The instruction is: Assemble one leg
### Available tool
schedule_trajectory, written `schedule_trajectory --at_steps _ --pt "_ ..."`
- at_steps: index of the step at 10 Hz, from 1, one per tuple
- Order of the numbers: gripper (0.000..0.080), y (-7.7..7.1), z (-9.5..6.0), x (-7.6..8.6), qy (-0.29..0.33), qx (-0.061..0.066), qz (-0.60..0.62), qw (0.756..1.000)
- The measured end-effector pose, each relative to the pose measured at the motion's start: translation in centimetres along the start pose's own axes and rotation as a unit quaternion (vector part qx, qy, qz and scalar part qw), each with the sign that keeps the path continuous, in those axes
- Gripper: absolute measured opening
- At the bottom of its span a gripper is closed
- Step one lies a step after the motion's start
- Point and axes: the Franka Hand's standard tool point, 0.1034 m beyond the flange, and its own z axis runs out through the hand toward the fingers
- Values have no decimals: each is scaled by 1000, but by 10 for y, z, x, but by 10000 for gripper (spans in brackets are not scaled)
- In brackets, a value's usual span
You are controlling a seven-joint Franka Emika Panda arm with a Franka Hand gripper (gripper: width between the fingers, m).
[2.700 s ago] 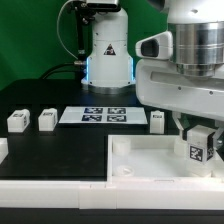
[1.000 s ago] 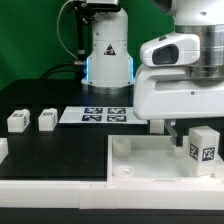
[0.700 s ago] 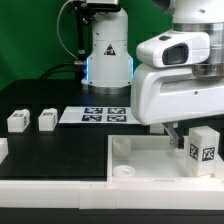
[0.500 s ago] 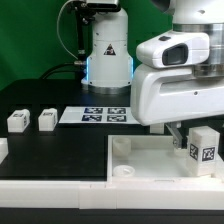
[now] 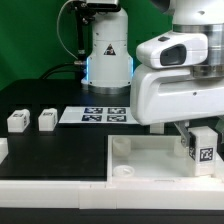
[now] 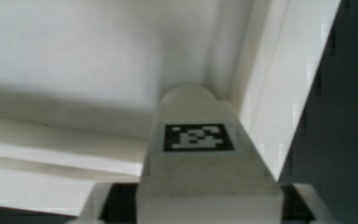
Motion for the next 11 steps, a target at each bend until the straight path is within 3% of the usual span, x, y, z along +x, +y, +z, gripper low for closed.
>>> schedule_trajectory --at_steps 2,5,8,9,10,11 --pt "291 1 0 0 0 -1 149 989" --pt "292 2 1 0 -2 2 323 947" --pt "292 2 1 1 1 -2 485 874" --pt "292 3 1 2 2 9 556 831" --pt "292 2 1 2 2 9 581 814" --pt "292 2 2 2 1 9 580 815"
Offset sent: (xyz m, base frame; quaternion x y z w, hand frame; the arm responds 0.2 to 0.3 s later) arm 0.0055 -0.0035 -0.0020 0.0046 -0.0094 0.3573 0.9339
